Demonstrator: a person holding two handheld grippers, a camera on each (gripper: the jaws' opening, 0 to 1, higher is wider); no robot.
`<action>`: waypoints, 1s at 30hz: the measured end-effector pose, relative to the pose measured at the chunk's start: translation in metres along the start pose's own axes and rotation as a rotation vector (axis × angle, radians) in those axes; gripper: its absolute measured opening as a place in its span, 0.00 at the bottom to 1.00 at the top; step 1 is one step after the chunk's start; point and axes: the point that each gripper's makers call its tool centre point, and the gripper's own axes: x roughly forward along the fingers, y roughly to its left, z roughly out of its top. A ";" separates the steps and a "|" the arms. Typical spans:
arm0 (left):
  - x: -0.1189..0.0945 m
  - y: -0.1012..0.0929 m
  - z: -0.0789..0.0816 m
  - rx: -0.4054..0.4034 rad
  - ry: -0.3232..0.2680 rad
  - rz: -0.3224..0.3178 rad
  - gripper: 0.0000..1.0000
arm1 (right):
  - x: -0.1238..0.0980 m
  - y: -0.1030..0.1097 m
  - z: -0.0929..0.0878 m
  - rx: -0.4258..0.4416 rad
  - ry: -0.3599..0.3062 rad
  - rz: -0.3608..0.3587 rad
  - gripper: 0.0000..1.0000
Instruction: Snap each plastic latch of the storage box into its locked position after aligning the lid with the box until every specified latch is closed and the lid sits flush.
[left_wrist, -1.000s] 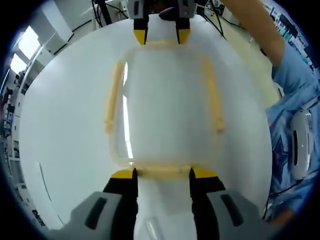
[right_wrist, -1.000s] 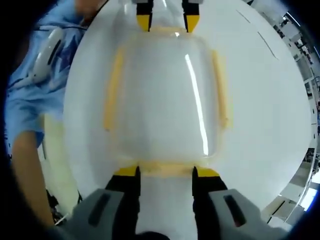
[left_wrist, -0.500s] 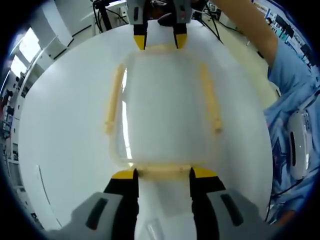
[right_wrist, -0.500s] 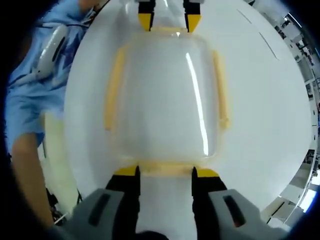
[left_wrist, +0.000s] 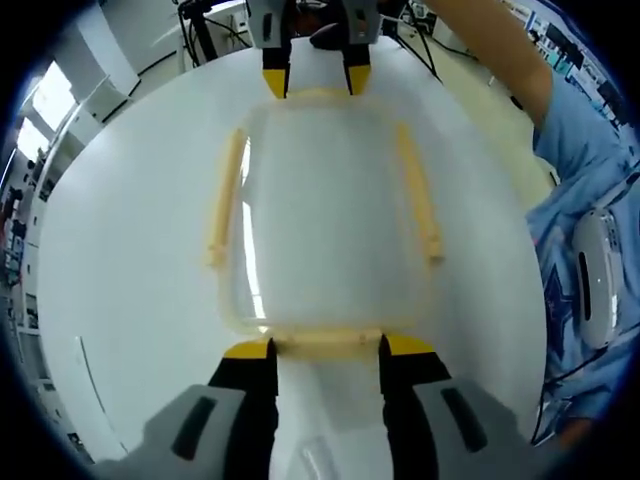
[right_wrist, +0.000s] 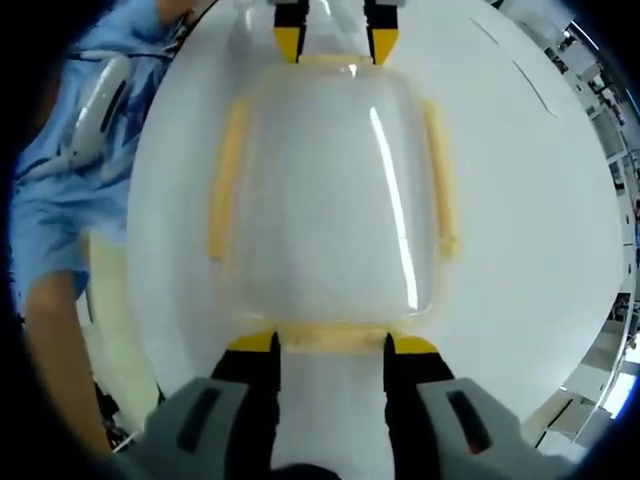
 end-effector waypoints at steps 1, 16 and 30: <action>0.000 0.000 0.000 0.003 0.004 0.005 0.39 | 0.000 -0.001 0.000 0.003 -0.007 0.000 0.40; -0.012 -0.004 0.000 -0.015 -0.004 -0.011 0.39 | -0.003 -0.001 0.003 -0.014 -0.060 -0.026 0.39; -0.028 -0.010 0.006 0.000 -0.051 -0.013 0.39 | -0.015 0.007 0.005 -0.008 -0.134 -0.036 0.38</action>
